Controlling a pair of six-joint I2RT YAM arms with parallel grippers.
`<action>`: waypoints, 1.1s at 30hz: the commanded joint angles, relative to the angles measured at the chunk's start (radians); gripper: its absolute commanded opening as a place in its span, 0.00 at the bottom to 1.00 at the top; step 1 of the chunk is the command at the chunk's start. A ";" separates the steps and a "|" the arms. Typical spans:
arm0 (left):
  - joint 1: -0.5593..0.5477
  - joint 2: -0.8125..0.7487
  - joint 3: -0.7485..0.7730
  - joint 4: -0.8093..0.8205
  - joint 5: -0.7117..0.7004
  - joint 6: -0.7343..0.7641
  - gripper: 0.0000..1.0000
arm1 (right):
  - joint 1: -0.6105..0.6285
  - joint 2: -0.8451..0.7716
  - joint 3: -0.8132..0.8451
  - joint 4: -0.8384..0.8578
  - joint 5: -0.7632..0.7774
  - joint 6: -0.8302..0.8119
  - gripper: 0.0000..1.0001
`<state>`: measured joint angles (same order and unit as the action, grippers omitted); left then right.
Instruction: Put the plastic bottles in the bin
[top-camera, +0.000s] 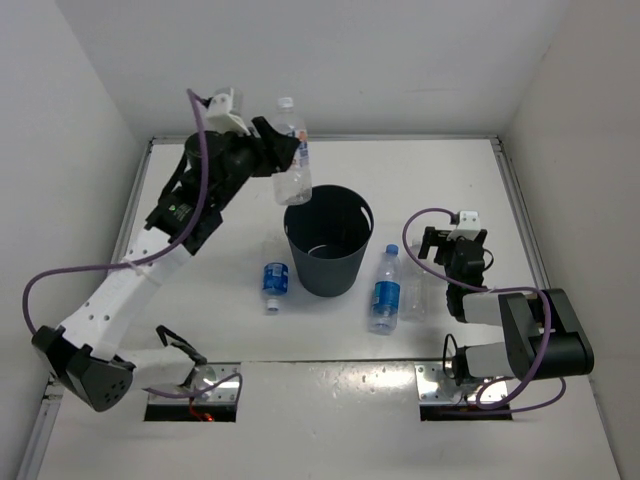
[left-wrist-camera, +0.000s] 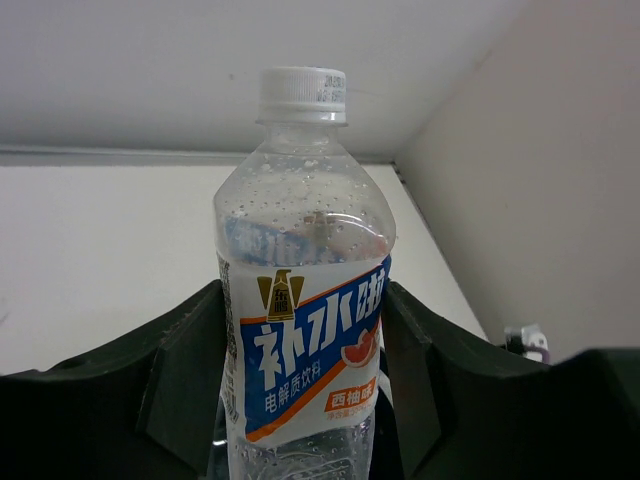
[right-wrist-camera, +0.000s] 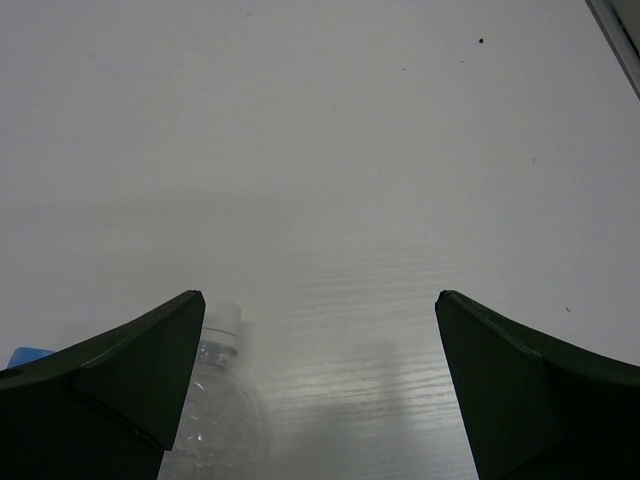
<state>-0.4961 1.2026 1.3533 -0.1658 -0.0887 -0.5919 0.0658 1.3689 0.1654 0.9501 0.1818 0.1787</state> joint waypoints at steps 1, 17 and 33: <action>-0.059 0.032 0.030 0.088 0.030 0.061 0.29 | -0.006 -0.010 0.020 0.073 -0.010 -0.004 1.00; -0.194 0.136 -0.115 0.098 0.010 0.010 0.33 | -0.006 -0.010 0.020 0.073 -0.010 -0.004 1.00; -0.226 0.175 -0.073 0.048 -0.009 0.041 0.78 | -0.015 -0.010 0.020 0.073 -0.019 -0.004 1.00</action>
<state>-0.7139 1.3773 1.2228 -0.1349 -0.0940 -0.5640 0.0544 1.3689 0.1654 0.9501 0.1783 0.1787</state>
